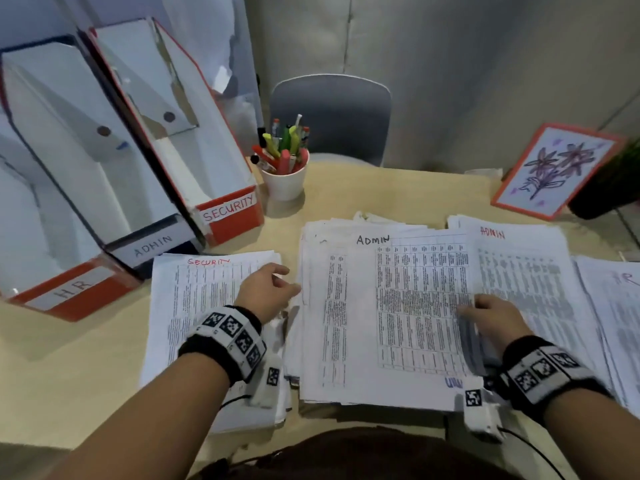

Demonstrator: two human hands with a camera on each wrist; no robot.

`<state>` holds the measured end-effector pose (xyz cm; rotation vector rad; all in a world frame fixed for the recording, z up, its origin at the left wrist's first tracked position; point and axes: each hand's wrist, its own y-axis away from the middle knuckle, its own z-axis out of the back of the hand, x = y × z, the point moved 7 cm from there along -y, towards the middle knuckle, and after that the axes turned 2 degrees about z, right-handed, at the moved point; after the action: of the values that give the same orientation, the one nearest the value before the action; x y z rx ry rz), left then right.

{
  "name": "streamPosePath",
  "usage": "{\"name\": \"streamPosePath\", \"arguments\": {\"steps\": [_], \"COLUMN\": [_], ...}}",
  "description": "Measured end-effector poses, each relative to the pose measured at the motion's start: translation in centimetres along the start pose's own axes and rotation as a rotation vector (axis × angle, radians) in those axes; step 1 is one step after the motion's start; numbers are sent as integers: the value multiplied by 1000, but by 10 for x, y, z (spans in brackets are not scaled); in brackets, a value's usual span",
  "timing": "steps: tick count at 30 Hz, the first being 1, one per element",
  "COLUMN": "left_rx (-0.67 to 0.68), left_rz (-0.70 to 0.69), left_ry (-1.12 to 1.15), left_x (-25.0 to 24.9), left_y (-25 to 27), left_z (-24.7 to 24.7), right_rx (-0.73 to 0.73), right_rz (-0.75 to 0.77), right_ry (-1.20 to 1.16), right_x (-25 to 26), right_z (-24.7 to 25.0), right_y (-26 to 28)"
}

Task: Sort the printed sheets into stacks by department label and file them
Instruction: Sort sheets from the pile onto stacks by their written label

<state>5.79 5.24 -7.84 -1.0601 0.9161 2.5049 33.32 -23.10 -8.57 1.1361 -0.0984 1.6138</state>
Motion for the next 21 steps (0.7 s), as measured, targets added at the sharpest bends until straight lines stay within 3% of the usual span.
{"name": "streamPosePath", "arguments": {"steps": [5,11,15,21], "left_rx": [51,25,19,12], "left_rz": [79,101,76,39], "left_ry": [-56,-155,-185,-130], "left_x": [-3,-3,-4,5], "left_y": [-12,-14,-13,-20], "left_z": [-39,-42,-42,-29], "right_rx": [131,136,115,143], "right_rz": [-51,-66,20,186], "right_ry": [-31,-90,-212,-38], "right_x": [-5,-19,-17,-10], "right_z": [-6,-11,-9,-9], "right_y": [12,14,16,21]}}
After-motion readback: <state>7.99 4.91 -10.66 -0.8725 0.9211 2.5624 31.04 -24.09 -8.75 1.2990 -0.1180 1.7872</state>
